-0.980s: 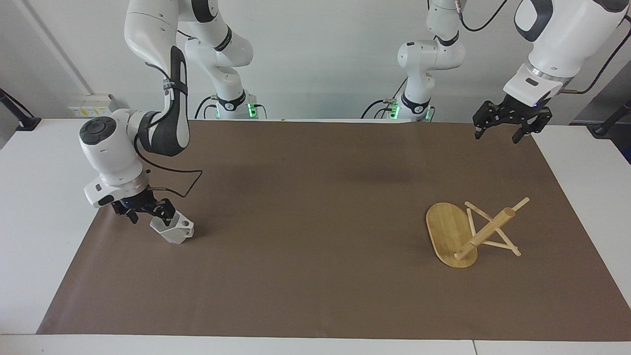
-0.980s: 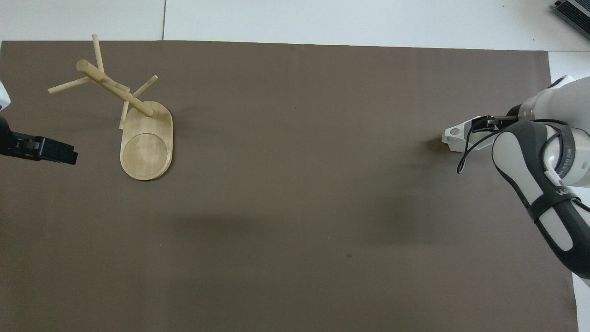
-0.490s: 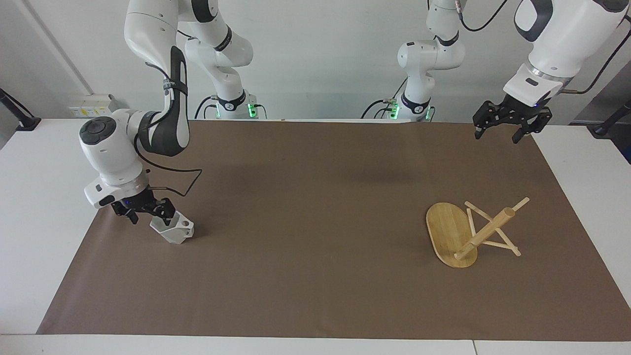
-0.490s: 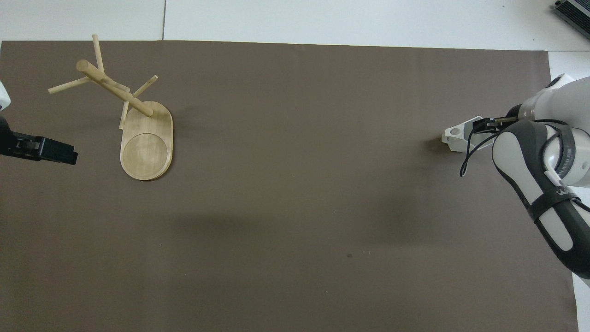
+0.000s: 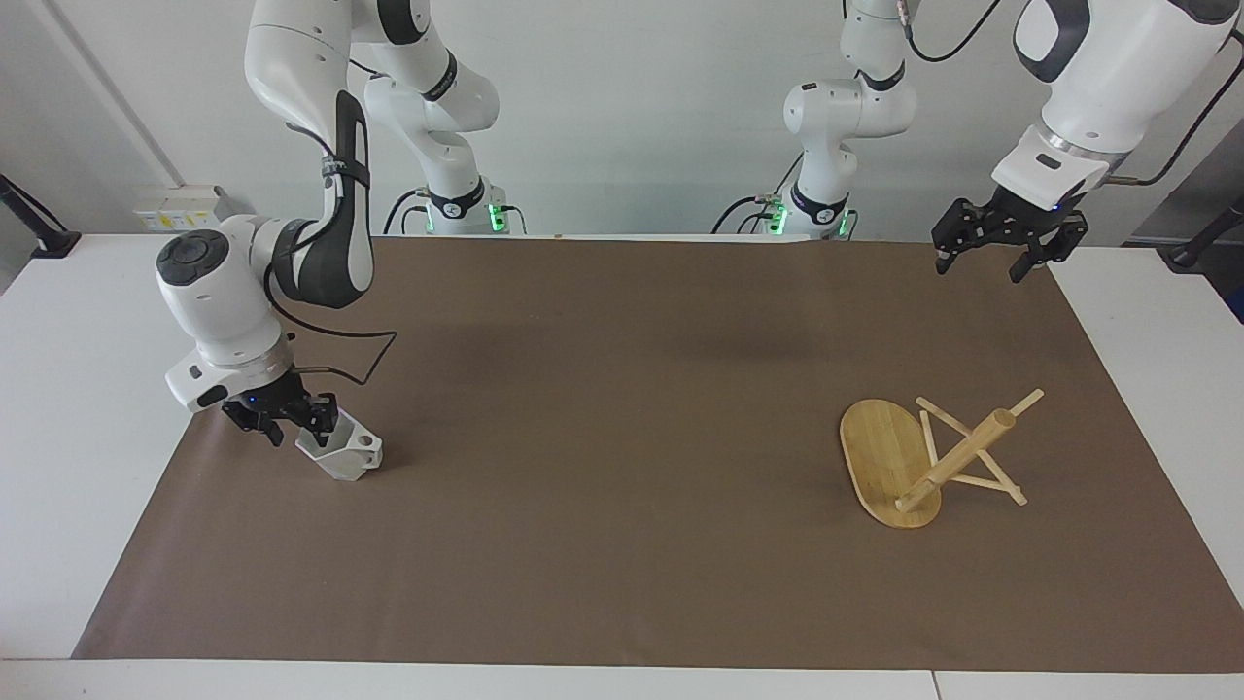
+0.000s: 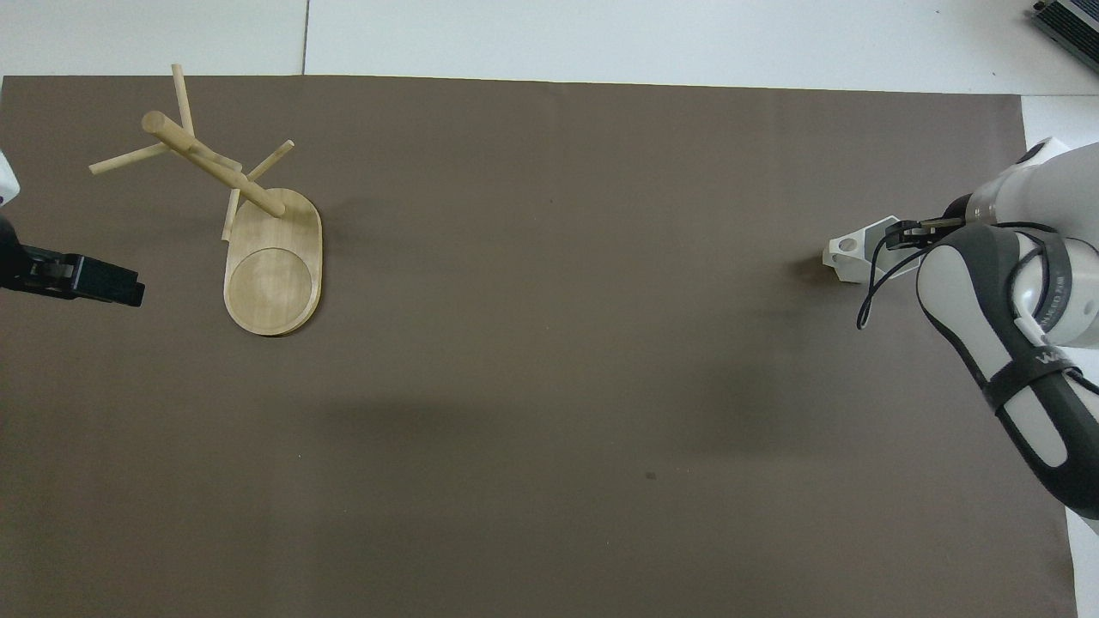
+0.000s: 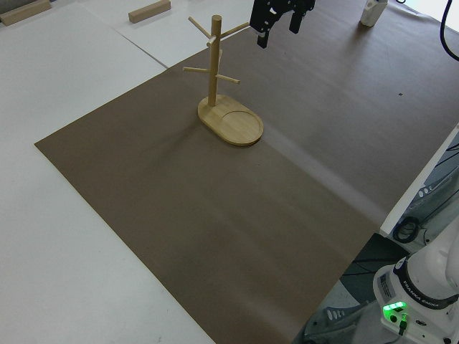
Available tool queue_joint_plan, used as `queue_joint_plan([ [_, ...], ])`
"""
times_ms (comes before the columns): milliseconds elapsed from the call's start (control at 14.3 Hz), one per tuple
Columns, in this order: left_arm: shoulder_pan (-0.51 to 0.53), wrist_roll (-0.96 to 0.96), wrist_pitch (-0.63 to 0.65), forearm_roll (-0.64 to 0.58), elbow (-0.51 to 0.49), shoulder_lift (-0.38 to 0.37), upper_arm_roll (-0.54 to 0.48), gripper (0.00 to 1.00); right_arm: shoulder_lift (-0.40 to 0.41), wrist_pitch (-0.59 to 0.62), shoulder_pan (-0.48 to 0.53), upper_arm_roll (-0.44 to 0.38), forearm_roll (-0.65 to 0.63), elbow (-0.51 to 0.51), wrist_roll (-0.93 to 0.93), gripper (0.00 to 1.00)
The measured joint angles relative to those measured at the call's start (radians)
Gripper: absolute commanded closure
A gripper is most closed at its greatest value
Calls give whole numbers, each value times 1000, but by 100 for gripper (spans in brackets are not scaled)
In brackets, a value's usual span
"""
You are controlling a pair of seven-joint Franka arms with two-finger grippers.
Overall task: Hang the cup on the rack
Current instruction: 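Close the right gripper on the white cup's handle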
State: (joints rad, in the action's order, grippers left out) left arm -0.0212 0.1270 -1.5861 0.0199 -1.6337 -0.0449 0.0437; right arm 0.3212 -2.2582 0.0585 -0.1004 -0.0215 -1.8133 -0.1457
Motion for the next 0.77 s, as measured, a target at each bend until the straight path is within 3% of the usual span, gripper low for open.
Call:
queue_joint_plan([
  [770,0,-31,11,0,-1,0,0,0,0,0,0,0,0,0,0,88],
])
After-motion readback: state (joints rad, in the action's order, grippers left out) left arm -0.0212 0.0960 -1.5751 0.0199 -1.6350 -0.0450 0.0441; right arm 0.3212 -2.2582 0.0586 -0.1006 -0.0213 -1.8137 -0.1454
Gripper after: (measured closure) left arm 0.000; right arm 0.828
